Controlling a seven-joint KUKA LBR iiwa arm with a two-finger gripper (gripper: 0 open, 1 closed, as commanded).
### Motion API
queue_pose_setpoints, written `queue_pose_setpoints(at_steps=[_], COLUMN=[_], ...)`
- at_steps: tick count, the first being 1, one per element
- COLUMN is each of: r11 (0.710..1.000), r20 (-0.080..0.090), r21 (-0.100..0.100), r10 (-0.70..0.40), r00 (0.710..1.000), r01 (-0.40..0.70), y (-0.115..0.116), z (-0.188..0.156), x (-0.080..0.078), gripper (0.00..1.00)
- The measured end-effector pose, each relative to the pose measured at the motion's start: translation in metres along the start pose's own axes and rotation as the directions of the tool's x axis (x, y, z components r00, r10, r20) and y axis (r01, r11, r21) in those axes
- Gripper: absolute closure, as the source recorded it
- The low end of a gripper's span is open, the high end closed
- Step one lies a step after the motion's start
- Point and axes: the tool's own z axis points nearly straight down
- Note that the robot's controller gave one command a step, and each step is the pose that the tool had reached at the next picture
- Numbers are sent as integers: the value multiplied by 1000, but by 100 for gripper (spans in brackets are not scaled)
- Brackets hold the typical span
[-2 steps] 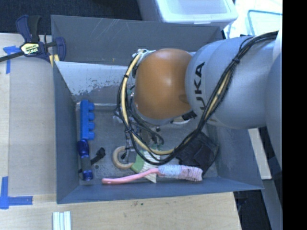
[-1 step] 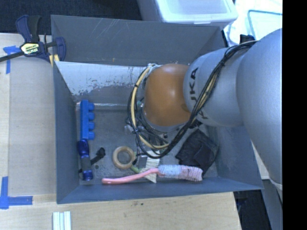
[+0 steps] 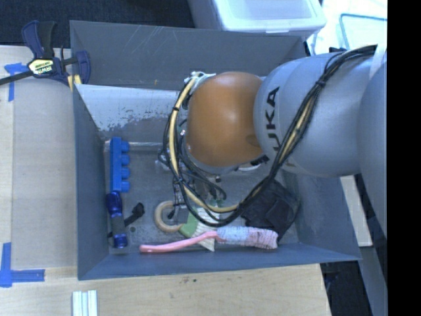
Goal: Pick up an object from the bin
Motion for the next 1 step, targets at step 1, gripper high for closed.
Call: queue_pose_setpoints(at_steps=[1], r11=[935], r20=[-38], r21=[33], r10=[355], r00=[934], r01=[-354], y=[-31], z=[95], x=[4], gripper=[100])
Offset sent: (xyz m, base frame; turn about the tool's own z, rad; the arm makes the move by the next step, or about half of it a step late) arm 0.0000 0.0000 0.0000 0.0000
